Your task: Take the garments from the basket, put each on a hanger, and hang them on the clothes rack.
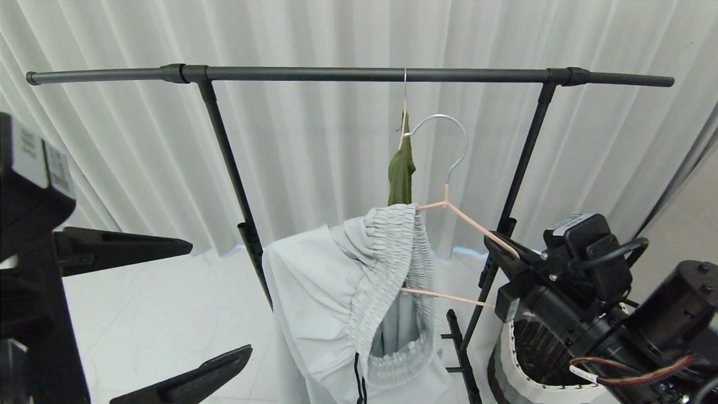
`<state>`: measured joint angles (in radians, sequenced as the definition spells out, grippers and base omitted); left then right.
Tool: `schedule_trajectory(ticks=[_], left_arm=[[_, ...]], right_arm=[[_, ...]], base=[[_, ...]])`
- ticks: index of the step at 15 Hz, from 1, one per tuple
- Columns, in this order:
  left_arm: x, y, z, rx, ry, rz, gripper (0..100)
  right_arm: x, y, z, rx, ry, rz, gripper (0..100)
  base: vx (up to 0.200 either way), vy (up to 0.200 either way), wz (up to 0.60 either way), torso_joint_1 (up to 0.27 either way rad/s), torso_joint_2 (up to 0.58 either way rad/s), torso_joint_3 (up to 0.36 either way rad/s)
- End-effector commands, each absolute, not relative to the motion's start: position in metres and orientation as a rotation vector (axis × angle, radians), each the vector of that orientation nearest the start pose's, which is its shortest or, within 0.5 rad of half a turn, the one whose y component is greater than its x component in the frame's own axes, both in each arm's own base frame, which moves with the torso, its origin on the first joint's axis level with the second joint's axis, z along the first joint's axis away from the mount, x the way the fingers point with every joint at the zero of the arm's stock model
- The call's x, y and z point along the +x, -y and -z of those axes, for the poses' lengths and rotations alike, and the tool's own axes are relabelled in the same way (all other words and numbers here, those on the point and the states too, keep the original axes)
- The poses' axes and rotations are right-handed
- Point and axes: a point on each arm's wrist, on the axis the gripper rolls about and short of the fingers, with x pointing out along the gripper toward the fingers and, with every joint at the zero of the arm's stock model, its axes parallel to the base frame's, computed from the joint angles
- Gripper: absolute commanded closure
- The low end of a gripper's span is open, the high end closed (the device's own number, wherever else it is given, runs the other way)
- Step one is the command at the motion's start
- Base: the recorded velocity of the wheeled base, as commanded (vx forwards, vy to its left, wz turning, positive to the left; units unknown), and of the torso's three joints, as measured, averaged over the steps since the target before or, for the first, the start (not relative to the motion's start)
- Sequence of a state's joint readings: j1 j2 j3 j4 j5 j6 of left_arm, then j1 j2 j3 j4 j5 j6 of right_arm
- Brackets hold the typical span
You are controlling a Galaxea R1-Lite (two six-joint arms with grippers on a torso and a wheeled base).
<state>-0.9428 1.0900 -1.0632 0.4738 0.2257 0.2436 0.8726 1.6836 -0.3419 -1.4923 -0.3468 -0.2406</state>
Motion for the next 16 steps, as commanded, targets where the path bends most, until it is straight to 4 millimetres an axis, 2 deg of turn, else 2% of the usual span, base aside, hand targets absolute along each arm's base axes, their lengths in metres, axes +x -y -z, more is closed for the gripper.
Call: schedule_trajectory(ticks=[1, 3, 4, 5, 8, 11, 14, 16], left_arm=[[0.105, 0.109, -0.285, 0.51, -0.336, 0.78, 0], [0.131, 0.127, -0.279, 0.493, -0.327, 0.826, 0], [0.138, 0.133, -0.276, 0.477, -0.332, 0.857, 0], [0.155, 0.141, -0.268, 0.456, -0.347, 0.905, 0], [0.184, 0.147, -0.257, 0.43, -0.358, 0.894, 0], [0.194, 0.15, -0.254, 0.388, -0.334, 0.99, 0], [0.199, 0.155, -0.253, 0.379, -0.311, 1.014, 0], [0.198, 0.157, -0.251, 0.389, -0.301, 1.052, 0]], right_arm=[[0.151, -0.175, -0.165, -0.147, 0.202, -0.522, 100], [0.148, -0.174, -0.166, -0.149, 0.211, -0.528, 100], [0.148, -0.174, -0.168, -0.15, 0.217, -0.527, 100], [0.149, -0.176, -0.168, -0.151, 0.219, -0.527, 100], [0.148, -0.178, -0.17, -0.149, 0.227, -0.536, 100], [0.143, -0.182, -0.169, -0.147, 0.228, -0.564, 100], [0.138, -0.186, -0.169, -0.15, 0.233, -0.59, 100], [0.136, -0.188, -0.169, -0.15, 0.233, -0.604, 100]], base=[[0.0, 0.0, 0.0, 0.0, 0.0, 0.0], [0.0, 0.0, 0.0, 0.0, 0.0, 0.0], [0.0, 0.0, 0.0, 0.0, 0.0, 0.0], [0.0, 0.0, 0.0, 0.0, 0.0, 0.0], [0.0, 0.0, 0.0, 0.0, 0.0, 0.0], [0.0, 0.0, 0.0, 0.0, 0.0, 0.0], [0.0, 0.0, 0.0, 0.0, 0.0, 0.0], [0.0, 0.0, 0.0, 0.0, 0.0, 0.0]])
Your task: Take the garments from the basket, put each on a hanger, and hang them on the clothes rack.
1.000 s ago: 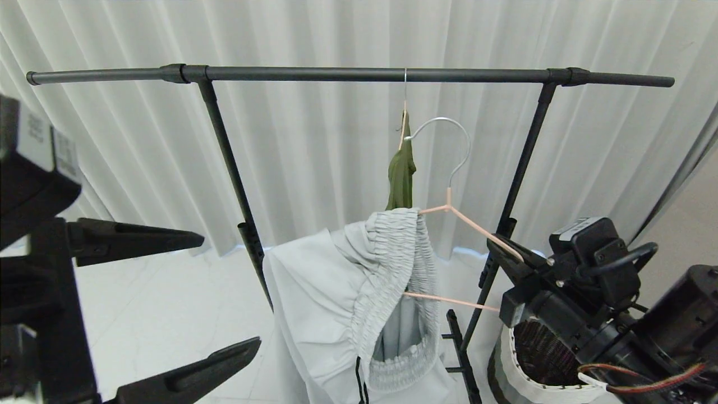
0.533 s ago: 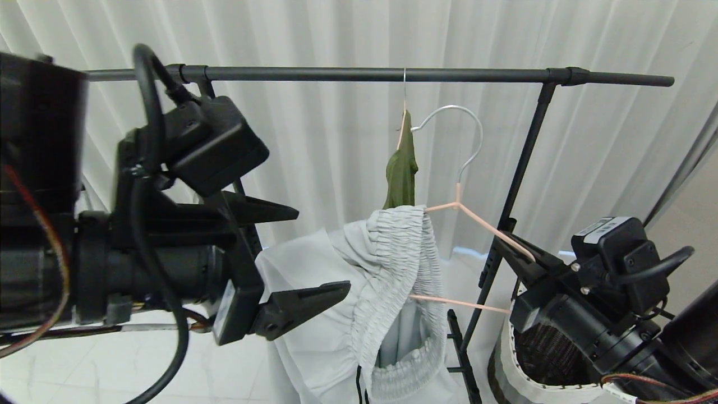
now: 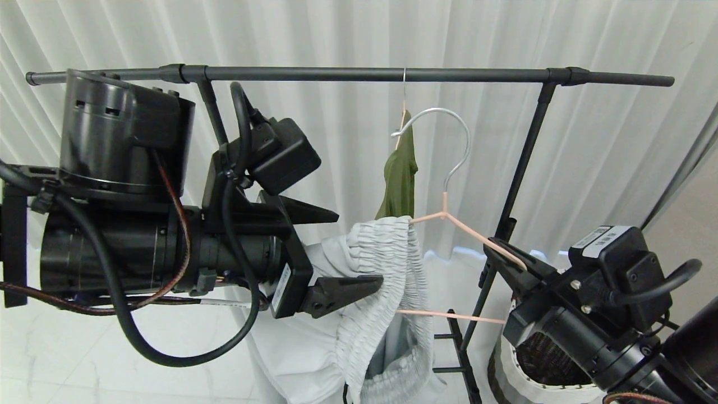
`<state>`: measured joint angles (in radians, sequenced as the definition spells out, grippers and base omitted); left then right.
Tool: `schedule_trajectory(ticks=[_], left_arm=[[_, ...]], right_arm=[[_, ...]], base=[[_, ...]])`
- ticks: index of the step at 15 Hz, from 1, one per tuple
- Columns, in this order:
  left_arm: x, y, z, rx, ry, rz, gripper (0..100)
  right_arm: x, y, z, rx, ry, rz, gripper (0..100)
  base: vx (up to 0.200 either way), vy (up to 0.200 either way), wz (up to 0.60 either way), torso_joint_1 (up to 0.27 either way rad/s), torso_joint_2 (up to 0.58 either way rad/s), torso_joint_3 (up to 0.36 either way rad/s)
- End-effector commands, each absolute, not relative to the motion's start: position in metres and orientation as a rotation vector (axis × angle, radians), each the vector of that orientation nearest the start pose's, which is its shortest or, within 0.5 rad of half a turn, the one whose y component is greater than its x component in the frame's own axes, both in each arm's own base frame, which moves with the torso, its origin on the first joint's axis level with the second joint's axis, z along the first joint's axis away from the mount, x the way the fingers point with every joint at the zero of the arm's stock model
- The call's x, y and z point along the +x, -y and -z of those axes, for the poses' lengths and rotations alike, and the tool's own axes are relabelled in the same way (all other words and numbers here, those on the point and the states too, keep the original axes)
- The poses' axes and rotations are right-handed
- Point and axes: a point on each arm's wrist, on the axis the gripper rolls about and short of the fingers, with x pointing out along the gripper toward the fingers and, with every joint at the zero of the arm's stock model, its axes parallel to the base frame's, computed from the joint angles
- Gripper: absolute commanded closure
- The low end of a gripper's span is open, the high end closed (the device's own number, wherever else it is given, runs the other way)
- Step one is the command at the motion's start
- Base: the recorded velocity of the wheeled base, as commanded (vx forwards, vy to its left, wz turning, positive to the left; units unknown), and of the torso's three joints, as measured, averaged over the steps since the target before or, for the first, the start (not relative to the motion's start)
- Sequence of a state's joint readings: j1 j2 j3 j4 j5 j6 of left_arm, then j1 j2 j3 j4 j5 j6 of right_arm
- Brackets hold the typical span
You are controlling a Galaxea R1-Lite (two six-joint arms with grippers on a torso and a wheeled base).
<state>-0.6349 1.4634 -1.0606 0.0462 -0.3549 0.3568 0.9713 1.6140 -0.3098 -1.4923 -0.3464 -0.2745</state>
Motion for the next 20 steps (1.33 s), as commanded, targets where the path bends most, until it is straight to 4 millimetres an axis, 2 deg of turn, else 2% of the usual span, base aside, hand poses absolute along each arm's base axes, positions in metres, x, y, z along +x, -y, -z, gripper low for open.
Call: schedule_trajectory(ticks=[1, 2, 5, 6, 14, 15, 20], left_arm=[[0.198, 0.157, -0.25, 0.414, -0.29, 1.069, 0], [0.201, 0.159, -0.245, 0.467, -0.275, 1.092, 0], [0.204, 0.159, -0.244, 0.465, -0.258, 1.155, 0], [0.203, 0.159, -0.242, 0.476, -0.259, 1.162, 100], [0.196, 0.158, -0.235, 0.489, -0.282, 1.16, 100], [0.195, 0.157, -0.236, 0.502, -0.282, 1.127, 100], [0.183, 0.151, -0.237, 0.577, -0.3, 0.921, 100]], right_arm=[[0.135, -0.189, -0.169, -0.15, 0.232, -0.609, 100], [0.133, -0.19, -0.168, -0.15, 0.232, -0.621, 100], [0.131, -0.191, -0.168, -0.152, 0.234, -0.635, 100], [0.131, -0.191, -0.169, -0.153, 0.236, -0.634, 100], [0.133, -0.189, -0.17, -0.151, 0.238, -0.619, 100], [0.133, -0.189, -0.169, -0.153, 0.235, -0.617, 0], [0.132, -0.187, -0.171, -0.148, 0.24, -0.62, 0]], base=[[0.0, 0.0, 0.0, 0.0, 0.0, 0.0], [0.0, 0.0, 0.0, 0.0, 0.0, 0.0], [0.0, 0.0, 0.0, 0.0, 0.0, 0.0], [0.0, 0.0, 0.0, 0.0, 0.0, 0.0], [0.0, 0.0, 0.0, 0.0, 0.0, 0.0], [0.0, 0.0, 0.0, 0.0, 0.0, 0.0], [0.0, 0.0, 0.0, 0.0, 0.0, 0.0]])
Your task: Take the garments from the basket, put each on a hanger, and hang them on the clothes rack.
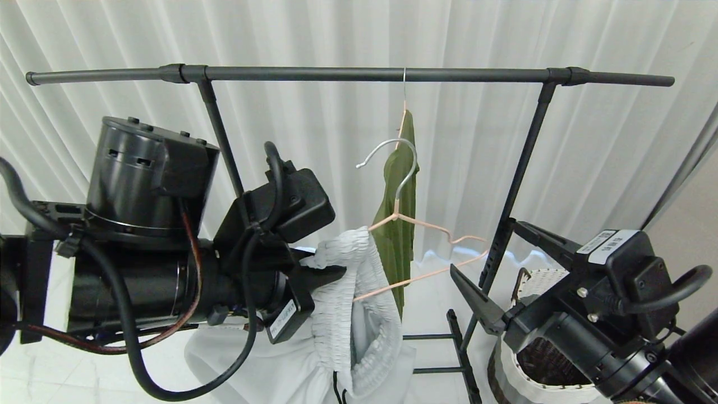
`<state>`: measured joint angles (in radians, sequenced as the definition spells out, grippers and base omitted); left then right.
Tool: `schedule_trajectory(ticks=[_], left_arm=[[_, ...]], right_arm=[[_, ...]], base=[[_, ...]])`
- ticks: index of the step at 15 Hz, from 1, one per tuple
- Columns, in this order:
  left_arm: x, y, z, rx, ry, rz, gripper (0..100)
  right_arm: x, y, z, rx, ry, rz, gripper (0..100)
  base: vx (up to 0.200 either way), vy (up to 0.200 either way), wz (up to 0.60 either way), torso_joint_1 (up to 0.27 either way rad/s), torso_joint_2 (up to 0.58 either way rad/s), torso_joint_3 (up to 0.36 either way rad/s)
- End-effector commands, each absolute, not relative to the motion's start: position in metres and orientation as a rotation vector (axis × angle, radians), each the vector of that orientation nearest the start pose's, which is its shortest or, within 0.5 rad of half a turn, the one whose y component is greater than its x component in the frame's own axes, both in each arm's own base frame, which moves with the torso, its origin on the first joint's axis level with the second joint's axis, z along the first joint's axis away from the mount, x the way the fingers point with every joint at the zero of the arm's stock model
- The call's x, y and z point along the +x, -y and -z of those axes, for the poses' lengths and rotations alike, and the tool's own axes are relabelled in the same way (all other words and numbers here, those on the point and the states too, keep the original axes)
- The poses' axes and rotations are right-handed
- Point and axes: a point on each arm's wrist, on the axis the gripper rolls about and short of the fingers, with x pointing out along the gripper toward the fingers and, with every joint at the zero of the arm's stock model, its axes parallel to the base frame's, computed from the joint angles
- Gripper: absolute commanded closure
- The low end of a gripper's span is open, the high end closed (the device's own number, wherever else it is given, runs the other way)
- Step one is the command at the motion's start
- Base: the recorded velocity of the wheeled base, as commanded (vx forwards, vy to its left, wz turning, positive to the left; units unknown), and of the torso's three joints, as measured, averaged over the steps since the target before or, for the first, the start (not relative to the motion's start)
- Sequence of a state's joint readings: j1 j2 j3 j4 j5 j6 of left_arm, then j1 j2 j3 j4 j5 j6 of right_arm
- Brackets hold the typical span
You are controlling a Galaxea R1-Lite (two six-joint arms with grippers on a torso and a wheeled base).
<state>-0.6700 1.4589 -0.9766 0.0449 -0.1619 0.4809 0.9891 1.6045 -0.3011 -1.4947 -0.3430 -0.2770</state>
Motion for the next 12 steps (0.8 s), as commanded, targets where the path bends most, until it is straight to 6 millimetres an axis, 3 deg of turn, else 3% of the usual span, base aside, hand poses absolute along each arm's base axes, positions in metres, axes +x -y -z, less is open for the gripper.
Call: schedule_trajectory(ticks=[1, 6, 9, 12], left_arm=[[0.182, 0.151, -0.239, 0.576, -0.293, 0.917, 100], [0.186, 0.153, -0.253, 0.526, -0.175, 0.825, 100], [0.183, 0.151, -0.25, 0.535, -0.19, 0.766, 100], [0.182, 0.155, -0.257, 0.518, -0.125, 0.763, 100]], right_arm=[[0.132, -0.187, -0.171, -0.144, 0.241, -0.62, 0], [0.129, -0.191, -0.167, -0.048, 0.167, -0.654, 0], [0.128, -0.193, -0.165, -0.022, 0.139, -0.667, 0], [0.113, -0.204, -0.155, 0.054, 0.012, -0.757, 0]], base=[[0.0, 0.0, 0.0, 0.0, 0.0, 0.0], [0.0, 0.0, 0.0, 0.0, 0.0, 0.0], [0.0, 0.0, 0.0, 0.0, 0.0, 0.0], [0.0, 0.0, 0.0, 0.0, 0.0, 0.0]])
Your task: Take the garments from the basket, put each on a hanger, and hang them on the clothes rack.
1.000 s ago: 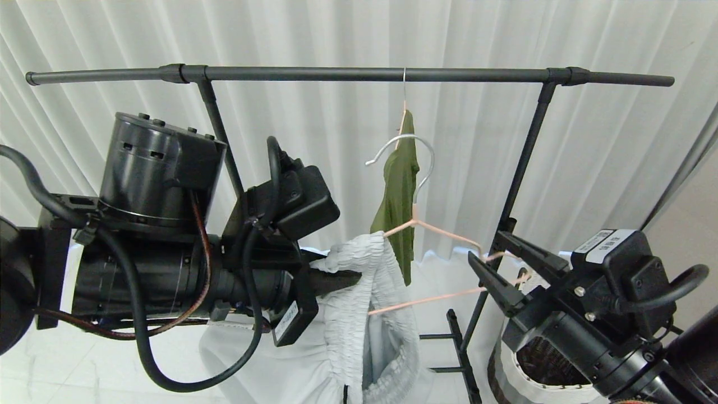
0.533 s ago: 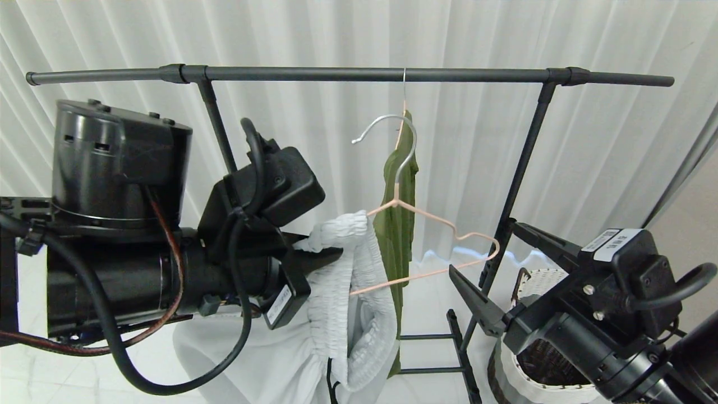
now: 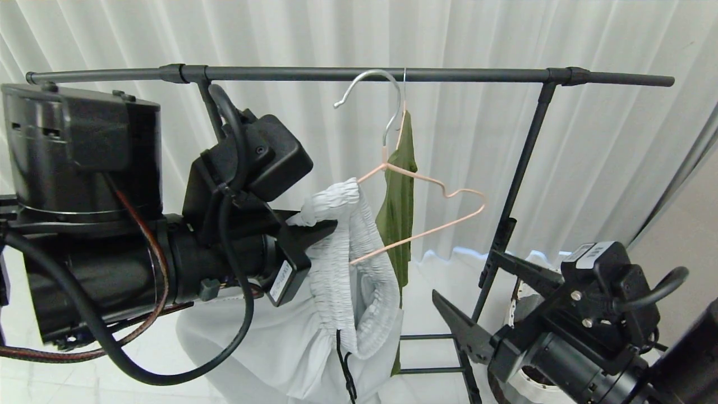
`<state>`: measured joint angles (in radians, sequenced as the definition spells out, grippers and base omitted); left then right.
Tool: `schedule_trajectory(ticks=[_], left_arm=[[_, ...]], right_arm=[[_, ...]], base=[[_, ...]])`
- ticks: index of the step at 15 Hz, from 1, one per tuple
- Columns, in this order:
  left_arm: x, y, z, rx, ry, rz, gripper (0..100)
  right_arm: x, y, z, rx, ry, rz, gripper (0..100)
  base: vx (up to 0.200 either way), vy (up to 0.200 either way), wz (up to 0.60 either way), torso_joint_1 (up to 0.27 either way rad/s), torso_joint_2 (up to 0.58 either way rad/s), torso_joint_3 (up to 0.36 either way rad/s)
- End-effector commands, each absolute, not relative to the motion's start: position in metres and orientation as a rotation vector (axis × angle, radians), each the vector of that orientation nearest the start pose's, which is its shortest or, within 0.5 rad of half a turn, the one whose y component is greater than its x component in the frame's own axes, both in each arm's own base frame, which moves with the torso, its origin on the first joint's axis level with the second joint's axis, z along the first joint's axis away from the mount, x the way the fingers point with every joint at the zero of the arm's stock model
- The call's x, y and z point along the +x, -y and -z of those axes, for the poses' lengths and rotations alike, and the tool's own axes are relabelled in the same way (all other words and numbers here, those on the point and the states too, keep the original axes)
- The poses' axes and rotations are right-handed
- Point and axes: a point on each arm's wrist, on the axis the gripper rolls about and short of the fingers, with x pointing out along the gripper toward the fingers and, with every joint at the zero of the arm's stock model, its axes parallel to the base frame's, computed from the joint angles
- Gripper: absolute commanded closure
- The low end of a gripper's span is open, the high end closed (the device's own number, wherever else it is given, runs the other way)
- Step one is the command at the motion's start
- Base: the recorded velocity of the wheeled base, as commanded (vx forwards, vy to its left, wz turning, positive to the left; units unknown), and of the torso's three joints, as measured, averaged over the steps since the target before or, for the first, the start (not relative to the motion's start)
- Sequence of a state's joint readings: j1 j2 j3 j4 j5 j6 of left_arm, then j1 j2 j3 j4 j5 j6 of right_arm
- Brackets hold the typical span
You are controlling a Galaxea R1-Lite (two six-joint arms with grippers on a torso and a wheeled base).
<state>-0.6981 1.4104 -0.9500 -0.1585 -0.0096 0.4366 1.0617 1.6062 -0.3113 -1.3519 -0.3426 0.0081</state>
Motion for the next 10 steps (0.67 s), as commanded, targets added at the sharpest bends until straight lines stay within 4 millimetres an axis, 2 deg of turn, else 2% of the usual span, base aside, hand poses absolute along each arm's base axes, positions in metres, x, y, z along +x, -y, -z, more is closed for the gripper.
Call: schedule_trajectory(ticks=[1, 2, 4, 7, 10], left_arm=[[0.182, 0.157, -0.258, 0.512, -0.1, 0.755, 100], [0.182, 0.158, -0.261, 0.506, -0.081, 0.743, 100], [0.177, 0.164, -0.264, 0.474, -0.056, 0.746, 100], [0.169, 0.171, -0.266, 0.467, -0.04, 0.786, 100], [0.169, 0.171, -0.269, 0.461, -0.025, 0.783, 100]], right_arm=[[0.108, -0.21, -0.152, 0.124, -0.071, -0.783, 0], [0.107, -0.215, -0.151, 0.18, -0.122, -0.791, 0], [0.122, -0.229, -0.148, 0.336, -0.248, -0.734, 0], [0.145, -0.23, -0.136, 0.39, -0.3, -0.641, 0], [0.152, -0.229, -0.122, 0.418, -0.351, -0.596, 0]], base=[[0.0, 0.0, 0.0, 0.0, 0.0, 0.0], [0.0, 0.0, 0.0, 0.0, 0.0, 0.0], [0.0, 0.0, 0.0, 0.0, 0.0, 0.0], [0.0, 0.0, 0.0, 0.0, 0.0, 0.0], [0.0, 0.0, 0.0, 0.0, 0.0, 0.0]])
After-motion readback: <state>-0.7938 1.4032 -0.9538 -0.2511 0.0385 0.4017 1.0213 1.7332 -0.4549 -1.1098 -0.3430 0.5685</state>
